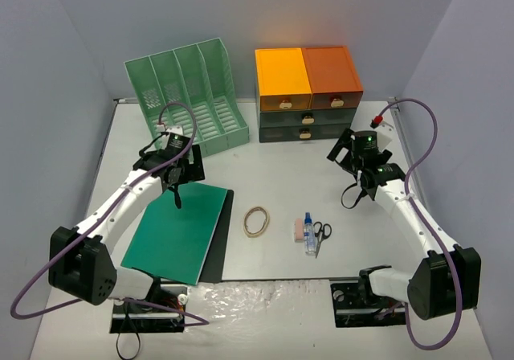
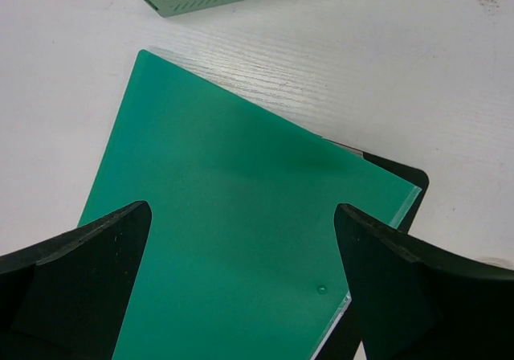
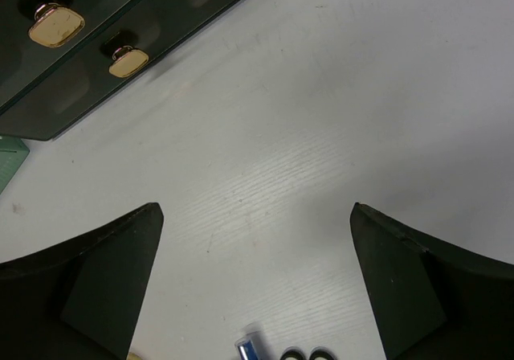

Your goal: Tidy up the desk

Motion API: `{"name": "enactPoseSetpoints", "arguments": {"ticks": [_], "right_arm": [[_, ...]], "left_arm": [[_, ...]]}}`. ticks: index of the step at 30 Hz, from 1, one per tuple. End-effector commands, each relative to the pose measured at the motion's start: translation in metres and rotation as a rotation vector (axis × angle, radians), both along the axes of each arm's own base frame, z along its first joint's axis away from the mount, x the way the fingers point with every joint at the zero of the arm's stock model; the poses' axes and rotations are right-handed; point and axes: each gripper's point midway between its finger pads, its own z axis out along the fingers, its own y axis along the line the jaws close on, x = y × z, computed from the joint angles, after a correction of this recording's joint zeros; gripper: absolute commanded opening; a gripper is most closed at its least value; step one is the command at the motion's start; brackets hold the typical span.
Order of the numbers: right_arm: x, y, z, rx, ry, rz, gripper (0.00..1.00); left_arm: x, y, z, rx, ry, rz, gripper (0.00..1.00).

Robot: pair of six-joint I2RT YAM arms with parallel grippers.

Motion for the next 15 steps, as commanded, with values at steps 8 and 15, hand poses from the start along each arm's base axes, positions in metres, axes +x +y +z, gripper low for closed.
{"name": "enactPoseSetpoints", "arguments": {"ticks": [8,15], "right_arm": [[-0.005,0.023,0.011,0.058,-0.022,0.133,1.0],[-0.029,0.039,-0.011,0.11,0.024,0.198,1.0]], "left_arm": [[0.006,-0.024,0.022,-0.019,-0.046,-0.079,0.97],[-0.007,-0.055,0.008,-0.016,-0.006,-0.17,0.97]]}}
